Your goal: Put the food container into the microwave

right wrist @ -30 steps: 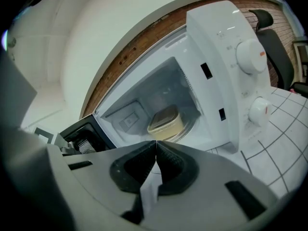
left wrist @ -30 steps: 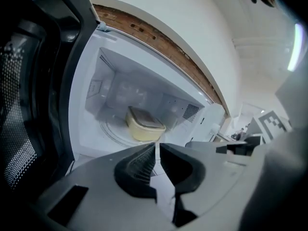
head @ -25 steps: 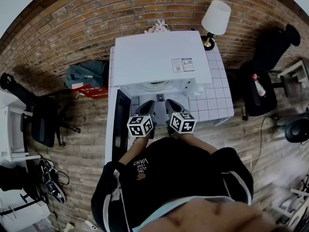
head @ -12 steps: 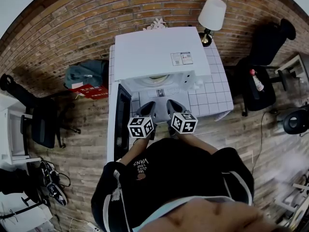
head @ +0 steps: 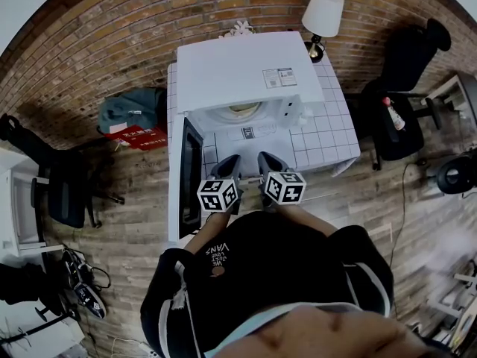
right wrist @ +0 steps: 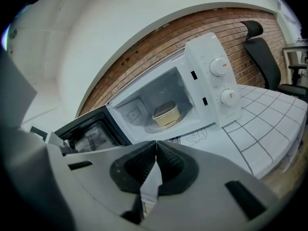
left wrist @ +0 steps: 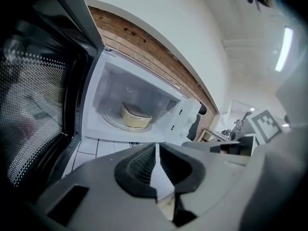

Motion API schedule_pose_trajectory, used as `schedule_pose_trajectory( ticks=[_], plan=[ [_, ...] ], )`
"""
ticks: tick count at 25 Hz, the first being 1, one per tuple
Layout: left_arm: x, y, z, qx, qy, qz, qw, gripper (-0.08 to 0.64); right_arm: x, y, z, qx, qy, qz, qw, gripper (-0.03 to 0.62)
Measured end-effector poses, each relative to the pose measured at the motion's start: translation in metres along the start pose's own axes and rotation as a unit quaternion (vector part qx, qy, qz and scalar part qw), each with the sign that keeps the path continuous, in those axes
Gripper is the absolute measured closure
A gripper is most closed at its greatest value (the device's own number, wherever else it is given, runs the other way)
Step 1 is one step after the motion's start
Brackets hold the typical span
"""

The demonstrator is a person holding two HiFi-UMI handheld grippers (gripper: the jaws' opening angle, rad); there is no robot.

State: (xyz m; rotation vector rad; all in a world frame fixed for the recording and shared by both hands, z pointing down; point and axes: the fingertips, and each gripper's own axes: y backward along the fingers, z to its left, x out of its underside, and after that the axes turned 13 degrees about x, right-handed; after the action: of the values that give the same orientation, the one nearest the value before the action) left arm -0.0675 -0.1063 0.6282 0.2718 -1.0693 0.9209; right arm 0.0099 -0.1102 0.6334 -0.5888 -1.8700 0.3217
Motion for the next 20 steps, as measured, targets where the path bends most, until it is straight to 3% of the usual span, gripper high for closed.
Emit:
schedule_pose_trajectory(
  ticks=[20],
  plan=[
    [0.022, 0.028, -0.028, 0.005, -0.003, -0.010, 0.9999, 0.531, 0.024, 0.032, 0.006, -0.004, 0.013, -0.003, 1.000, 0.588]
  ],
)
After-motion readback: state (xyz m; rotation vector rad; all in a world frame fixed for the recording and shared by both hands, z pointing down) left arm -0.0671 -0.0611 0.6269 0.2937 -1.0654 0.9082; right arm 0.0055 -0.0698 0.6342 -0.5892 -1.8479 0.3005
